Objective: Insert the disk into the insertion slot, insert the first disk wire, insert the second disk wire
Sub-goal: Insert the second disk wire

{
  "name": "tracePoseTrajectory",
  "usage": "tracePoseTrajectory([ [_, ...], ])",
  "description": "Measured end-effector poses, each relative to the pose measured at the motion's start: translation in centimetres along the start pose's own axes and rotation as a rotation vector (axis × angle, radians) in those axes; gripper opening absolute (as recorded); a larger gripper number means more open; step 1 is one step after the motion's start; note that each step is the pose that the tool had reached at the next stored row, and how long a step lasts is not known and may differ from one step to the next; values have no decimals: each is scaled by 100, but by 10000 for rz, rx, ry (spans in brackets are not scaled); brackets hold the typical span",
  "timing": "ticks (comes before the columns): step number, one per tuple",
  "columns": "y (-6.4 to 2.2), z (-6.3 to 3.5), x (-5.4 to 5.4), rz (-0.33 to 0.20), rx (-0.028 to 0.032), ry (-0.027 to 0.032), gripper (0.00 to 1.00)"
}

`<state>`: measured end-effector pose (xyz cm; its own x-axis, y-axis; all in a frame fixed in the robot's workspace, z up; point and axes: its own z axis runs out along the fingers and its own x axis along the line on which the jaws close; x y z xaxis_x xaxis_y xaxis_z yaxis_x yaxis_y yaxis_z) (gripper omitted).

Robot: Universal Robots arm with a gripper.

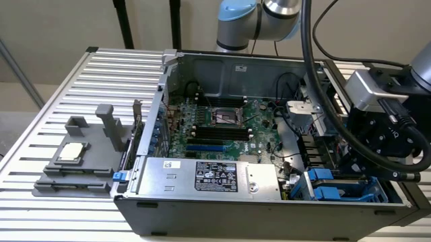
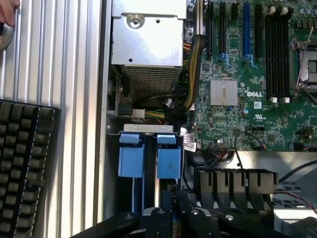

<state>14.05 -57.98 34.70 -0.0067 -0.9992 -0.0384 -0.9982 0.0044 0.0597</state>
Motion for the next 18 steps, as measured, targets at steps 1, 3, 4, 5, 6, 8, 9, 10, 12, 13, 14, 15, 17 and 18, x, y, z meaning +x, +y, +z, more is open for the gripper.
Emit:
tracePoseTrajectory([
  [1, 0, 5, 0, 0, 0, -3, 17],
  [3, -1, 16, 1, 0, 0, -11, 17],
  [4, -1, 22, 1, -1, 0, -16, 17],
  [5, -1, 27, 1, -1, 0, -22, 17],
  [6, -2, 31, 2, -2, 0, -30, 17],
  [8, -2, 37, 2, -2, 0, -45, 17],
  [9, -2, 38, 1, -3, 0, -53, 17],
  [10, -2, 39, 1, -3, 0, -58, 17],
  [12, -2, 40, 1, -3, -1, -66, 17],
  [13, -2, 41, -1, -3, 0, -68, 17],
  [14, -2, 41, -4, -4, 0, -70, 17],
  [15, -2, 42, -6, -4, 0, -70, 17],
  [17, -2, 41, -10, -4, -1, -69, 17],
  [18, -2, 41, -13, -3, 0, -67, 17],
])
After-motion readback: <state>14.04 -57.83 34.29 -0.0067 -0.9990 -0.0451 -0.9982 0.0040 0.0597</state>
